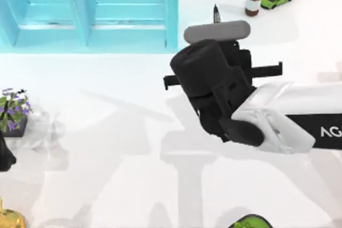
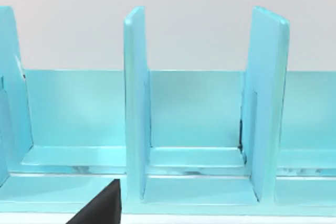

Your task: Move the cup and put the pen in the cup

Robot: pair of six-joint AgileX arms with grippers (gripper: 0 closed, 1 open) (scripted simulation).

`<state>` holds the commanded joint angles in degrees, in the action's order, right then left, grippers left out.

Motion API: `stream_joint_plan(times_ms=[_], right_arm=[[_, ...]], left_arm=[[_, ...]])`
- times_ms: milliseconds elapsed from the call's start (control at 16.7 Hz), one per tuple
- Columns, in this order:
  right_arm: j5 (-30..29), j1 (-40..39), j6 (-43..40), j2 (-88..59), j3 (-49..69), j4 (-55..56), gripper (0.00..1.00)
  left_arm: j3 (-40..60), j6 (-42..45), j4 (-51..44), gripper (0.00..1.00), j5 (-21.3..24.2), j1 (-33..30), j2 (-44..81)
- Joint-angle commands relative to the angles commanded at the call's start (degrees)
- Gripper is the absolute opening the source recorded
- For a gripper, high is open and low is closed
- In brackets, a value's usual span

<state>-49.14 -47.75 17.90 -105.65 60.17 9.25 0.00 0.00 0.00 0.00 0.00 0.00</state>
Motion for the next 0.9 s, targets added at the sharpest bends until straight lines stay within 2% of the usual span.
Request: stream_joint_plan(times_ms=[180, 420, 660, 900], right_arm=[[-7.37, -1.34, -6.69, 5.2, -8.44, 17.49, 0.0], [-14.4, -2.76, -13.88, 11.19, -17.73, 34.66, 0.0], [-18.39, -3.59, -18.86, 15.45, -24.31, 45.57, 0.0], [-19.76, -3.95, -20.81, 17.0, -26.86, 49.84, 0.0]], left_arm=[[0.0, 0.0, 0.0, 1.0, 0.0, 0.0, 0.0], [0.0, 0.0, 0.0, 1.0, 0.0, 0.0, 0.0], [0.0, 0.0, 0.0, 1.0, 0.0, 0.0, 0.0], [0.0, 0.0, 0.0, 1.0, 0.0, 0.0, 0.0]])
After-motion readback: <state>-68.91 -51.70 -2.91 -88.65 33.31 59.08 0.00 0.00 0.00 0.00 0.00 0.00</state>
